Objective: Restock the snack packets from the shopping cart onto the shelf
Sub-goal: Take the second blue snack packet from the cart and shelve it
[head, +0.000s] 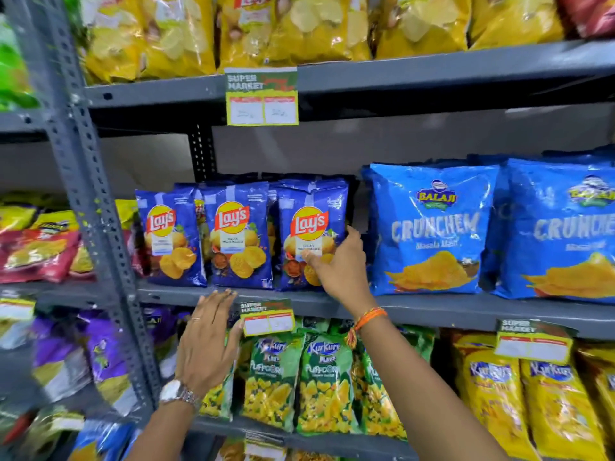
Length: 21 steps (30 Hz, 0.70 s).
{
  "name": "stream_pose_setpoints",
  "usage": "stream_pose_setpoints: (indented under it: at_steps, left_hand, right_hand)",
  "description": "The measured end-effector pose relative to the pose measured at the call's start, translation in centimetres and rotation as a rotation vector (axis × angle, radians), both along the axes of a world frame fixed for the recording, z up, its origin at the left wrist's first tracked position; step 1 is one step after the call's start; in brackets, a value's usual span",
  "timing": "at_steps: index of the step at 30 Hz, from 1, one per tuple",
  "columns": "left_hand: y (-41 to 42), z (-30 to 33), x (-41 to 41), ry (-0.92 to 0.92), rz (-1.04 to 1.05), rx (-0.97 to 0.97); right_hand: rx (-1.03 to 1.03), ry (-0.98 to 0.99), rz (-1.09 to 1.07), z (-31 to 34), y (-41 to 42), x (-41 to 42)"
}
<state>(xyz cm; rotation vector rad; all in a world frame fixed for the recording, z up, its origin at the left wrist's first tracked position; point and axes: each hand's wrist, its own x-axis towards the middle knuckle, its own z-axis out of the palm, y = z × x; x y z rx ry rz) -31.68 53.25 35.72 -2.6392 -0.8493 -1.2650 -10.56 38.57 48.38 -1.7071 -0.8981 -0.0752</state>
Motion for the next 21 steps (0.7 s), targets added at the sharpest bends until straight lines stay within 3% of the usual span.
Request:
stream_pose_setpoints:
  at_steps: [21]
  left_hand:
    - [0.6, -0.6, -0.1, -0.077, -0.164, -0.043]
  right_hand:
    - [0.107, 0.005, -0.088, -2.4, 1.8, -0.7]
